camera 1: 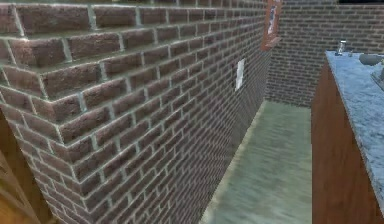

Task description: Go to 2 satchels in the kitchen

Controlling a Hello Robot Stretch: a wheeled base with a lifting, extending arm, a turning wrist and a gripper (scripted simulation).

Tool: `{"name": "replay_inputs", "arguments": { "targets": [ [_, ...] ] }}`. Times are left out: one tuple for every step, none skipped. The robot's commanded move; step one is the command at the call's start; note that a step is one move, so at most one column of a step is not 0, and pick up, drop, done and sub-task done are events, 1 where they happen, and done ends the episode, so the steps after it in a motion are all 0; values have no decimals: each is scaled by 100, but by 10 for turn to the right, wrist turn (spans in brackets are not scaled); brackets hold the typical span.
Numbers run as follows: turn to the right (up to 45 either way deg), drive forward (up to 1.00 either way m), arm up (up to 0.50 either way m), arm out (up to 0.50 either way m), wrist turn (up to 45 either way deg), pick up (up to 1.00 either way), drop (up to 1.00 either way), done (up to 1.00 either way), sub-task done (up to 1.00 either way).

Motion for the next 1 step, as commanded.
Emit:
{"name": "replay_inputs", "arguments": {
  "targets": [
    [0, 40, 0, 0, 0, 0, 0, 0, 0]
  ]
}}
